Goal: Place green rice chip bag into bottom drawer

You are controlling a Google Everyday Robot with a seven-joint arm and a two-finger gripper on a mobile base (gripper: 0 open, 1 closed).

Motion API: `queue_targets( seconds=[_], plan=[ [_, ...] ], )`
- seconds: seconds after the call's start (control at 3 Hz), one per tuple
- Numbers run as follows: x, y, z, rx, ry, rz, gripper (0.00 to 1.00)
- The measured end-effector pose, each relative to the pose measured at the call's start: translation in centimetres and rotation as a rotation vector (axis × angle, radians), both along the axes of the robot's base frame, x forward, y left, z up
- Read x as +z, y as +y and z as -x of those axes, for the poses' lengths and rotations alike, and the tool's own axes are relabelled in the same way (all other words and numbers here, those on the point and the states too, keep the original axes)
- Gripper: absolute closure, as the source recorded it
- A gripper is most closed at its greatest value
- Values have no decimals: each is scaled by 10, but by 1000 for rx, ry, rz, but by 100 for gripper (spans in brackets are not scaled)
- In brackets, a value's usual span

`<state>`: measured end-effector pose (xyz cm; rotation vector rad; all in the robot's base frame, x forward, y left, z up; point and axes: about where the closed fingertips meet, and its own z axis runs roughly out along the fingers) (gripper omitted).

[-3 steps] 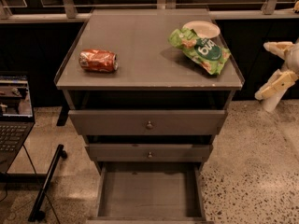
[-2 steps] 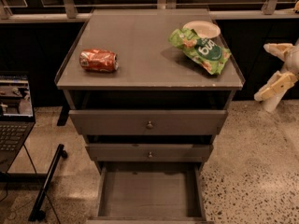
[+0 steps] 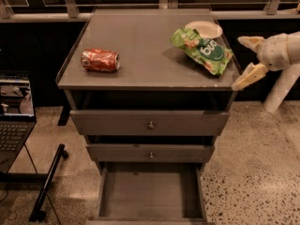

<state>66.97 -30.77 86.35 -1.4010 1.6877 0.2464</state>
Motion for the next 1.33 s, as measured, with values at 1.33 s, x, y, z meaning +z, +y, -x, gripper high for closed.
queue_targets(
  seconds=[1.33],
  plan=[
    [-16, 90, -80, 79, 124, -32, 18]
  ],
)
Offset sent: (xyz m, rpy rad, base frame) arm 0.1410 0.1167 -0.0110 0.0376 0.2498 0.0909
